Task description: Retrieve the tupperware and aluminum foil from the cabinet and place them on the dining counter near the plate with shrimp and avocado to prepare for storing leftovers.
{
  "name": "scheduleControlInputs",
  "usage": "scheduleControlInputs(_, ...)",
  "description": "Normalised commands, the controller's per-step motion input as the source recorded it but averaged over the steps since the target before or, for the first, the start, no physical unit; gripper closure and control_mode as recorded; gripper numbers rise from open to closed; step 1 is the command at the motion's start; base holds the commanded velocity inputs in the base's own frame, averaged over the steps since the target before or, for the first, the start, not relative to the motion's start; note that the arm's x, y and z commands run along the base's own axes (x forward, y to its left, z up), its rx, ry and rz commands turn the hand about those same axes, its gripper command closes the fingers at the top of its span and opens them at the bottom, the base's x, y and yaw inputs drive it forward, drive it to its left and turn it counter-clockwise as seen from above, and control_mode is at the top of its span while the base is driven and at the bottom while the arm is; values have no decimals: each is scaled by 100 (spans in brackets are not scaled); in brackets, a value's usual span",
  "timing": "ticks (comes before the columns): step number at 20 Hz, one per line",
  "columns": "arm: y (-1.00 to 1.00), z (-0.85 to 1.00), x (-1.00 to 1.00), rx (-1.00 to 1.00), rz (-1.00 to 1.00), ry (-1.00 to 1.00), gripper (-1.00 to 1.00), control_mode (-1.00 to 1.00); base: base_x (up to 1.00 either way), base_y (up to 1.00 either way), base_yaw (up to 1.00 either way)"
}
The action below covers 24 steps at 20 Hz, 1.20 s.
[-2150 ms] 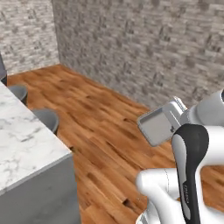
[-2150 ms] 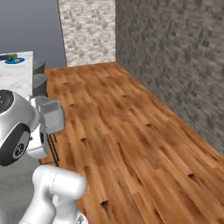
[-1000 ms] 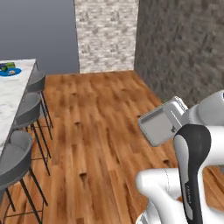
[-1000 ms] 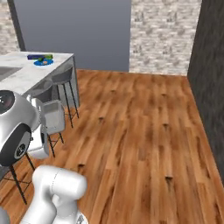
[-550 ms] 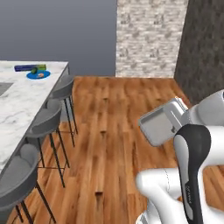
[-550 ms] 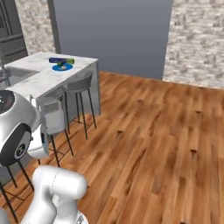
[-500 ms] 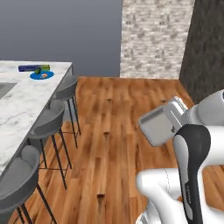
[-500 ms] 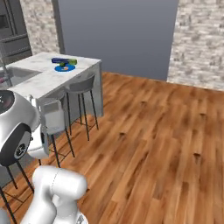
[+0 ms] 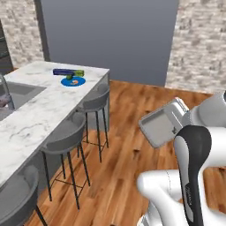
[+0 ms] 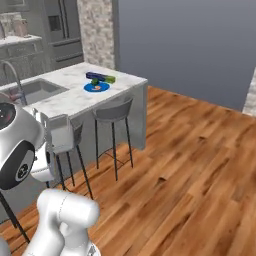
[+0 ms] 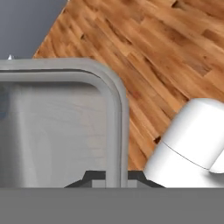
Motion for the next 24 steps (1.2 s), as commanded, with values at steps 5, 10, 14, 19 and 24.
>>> scheduleControlInputs(5,0,0,0,0,0,0,100,100,82,-59,45)
scheduleControlInputs(10,0,0,0,0,0,0,100,100,76,-61,43)
scheduleControlInputs(14,0,0,0,0,0,0,100,100,76,-58,44)
scheduleControlInputs(19,0,0,0,0,0,0,100,100,75,-57,45)
scheduleControlInputs(24,0,0,0,0,0,0,100,100,71,-54,45)
